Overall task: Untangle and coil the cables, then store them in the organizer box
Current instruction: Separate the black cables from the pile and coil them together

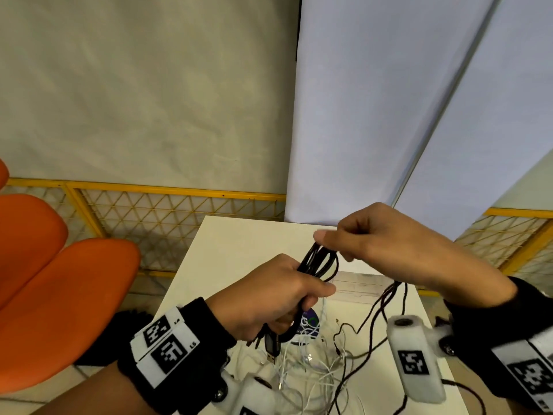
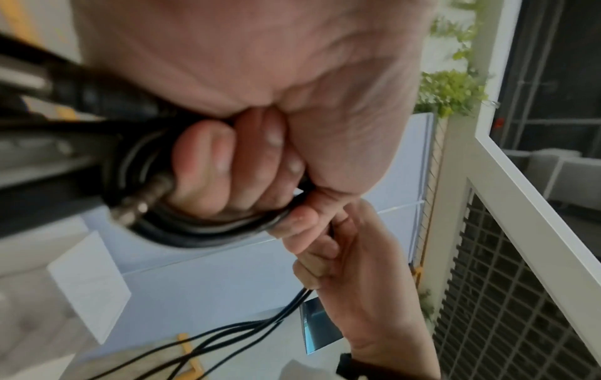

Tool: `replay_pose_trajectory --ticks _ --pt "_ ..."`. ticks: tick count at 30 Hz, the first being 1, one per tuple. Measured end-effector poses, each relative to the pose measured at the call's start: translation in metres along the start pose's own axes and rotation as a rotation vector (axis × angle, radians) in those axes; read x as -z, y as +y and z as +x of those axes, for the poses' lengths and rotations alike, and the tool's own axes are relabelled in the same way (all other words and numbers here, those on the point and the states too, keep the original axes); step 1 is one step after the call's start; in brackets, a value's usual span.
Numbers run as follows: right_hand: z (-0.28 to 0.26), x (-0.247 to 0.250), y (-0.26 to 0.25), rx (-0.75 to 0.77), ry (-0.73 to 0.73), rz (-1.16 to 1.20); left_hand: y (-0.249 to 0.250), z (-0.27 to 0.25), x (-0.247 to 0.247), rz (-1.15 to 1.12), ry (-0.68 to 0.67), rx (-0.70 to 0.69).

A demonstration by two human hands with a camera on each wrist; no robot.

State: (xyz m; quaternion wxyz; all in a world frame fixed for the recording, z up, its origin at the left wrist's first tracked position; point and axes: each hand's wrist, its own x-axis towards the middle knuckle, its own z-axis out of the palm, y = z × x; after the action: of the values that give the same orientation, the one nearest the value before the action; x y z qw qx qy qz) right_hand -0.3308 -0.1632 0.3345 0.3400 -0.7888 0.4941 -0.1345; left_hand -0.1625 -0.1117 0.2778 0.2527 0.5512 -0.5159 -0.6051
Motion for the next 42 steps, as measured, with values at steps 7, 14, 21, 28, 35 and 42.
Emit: replay_pose_trajectory --ticks 7,14,21,28,35,42 --pt "-0.008 -0.003 -0.001 0.302 -0.117 -0.644 -0.003 -0.004 0.009 -0.103 -0.066 0.099" --pt "0.005 -0.023 0.002 0.51 0.126 -1.058 0.0 -0.009 0.014 -0.17 -0.145 0.144" --pt "0.014 -0.025 0.001 0.698 0.114 -1.026 -0.001 -0.013 0.012 -0.143 -0.21 0.129" --pt "0.017 -0.016 0.0 0.748 0.127 -1.085 -0.002 -0.015 0.008 -0.035 -0.206 0.059" --pt "0.018 -0.01 0.001 0.707 0.168 -1.098 -0.008 -0.015 0.004 0.017 -0.14 -0.065" --pt "0.021 0.004 0.003 0.662 0.158 -1.139 -0.013 -0.011 0.002 -0.055 -0.253 -0.036"
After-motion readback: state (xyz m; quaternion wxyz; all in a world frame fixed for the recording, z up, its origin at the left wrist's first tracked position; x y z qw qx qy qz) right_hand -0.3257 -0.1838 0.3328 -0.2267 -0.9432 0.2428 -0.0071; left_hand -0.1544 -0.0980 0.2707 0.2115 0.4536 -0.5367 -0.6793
